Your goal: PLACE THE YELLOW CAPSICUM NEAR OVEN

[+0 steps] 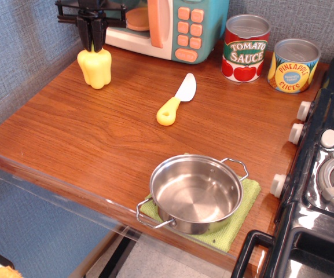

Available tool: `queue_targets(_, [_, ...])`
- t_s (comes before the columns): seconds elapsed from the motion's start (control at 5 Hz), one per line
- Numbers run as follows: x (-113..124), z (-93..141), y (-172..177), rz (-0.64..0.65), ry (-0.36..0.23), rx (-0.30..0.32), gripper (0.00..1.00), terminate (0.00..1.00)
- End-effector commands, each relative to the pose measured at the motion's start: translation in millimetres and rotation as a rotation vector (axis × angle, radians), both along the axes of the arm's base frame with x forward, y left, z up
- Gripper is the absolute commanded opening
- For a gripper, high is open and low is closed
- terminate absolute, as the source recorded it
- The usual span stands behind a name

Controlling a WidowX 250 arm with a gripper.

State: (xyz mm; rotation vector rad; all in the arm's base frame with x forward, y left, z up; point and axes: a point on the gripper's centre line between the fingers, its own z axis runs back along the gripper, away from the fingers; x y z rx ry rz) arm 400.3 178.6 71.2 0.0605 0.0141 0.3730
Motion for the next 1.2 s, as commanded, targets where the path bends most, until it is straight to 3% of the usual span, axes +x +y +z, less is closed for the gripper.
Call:
queue_targets(0.0, [-2, 23, 4, -0.005, -0.039, 0.015, 1.0, 0.0])
queue_targets(0.4, [1, 60, 1, -0.021, -0.131, 0.029, 1.0, 0.0])
queue_targets(0.6, [-5, 101, -12, -0.056, -0.226, 0.081, 1.0, 0.0])
queue_targets(0.8, [-21, 114, -42, -0.127, -0.261, 0.084, 1.0, 0.0])
queue_targets(1.0, [-39, 108, -81, -0.228, -0.24, 0.075, 1.0, 0.0])
